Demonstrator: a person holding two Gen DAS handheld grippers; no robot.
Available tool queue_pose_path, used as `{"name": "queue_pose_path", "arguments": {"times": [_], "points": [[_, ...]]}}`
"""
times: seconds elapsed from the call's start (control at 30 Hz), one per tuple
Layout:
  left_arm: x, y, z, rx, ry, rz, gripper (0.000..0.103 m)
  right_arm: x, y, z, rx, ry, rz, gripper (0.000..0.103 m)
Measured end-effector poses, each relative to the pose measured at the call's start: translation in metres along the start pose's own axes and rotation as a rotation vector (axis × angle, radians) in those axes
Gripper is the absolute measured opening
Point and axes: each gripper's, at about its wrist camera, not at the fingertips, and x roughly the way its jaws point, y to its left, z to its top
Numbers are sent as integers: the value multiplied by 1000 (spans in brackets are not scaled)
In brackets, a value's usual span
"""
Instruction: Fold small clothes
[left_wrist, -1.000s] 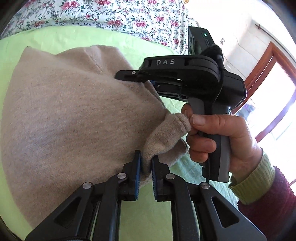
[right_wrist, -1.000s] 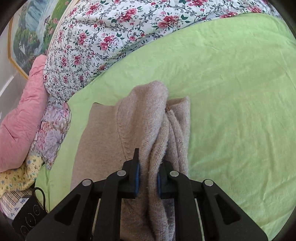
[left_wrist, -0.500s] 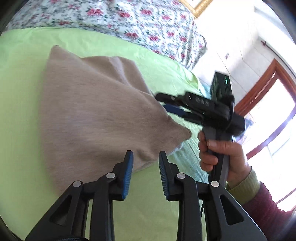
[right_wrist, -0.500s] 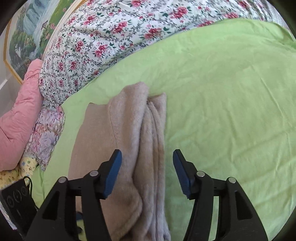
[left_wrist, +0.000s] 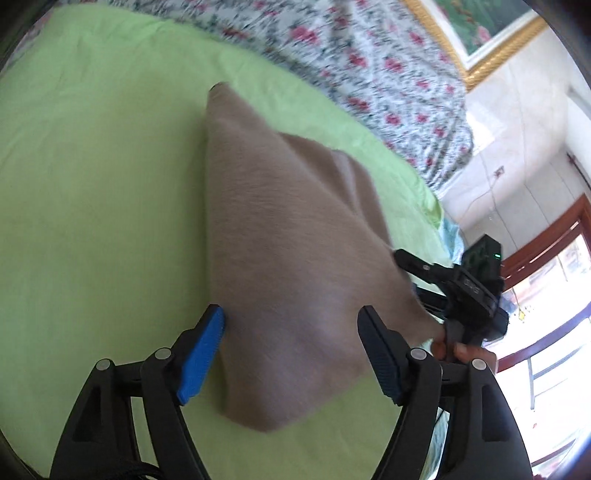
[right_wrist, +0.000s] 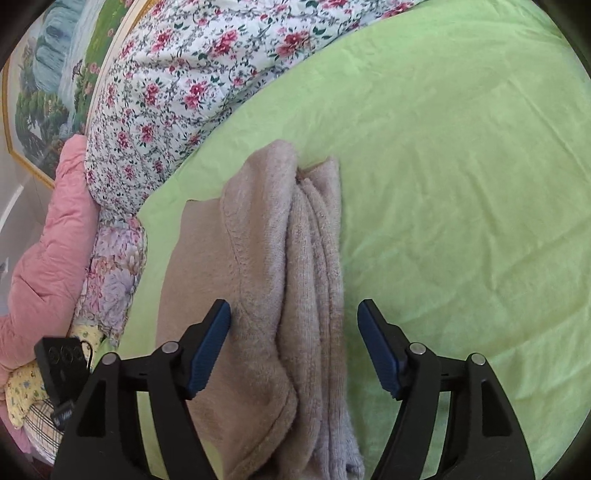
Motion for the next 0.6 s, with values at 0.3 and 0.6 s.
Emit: {"name": "queue_pose_path", "arguments": {"times": [0.3, 0.6], "points": [[58, 32, 33, -51, 83, -91, 76, 28, -3, 11, 19, 49, 42, 71], [30, 22, 30, 4, 36, -100, 41, 22, 33, -8, 2, 39, 29, 34]]}}
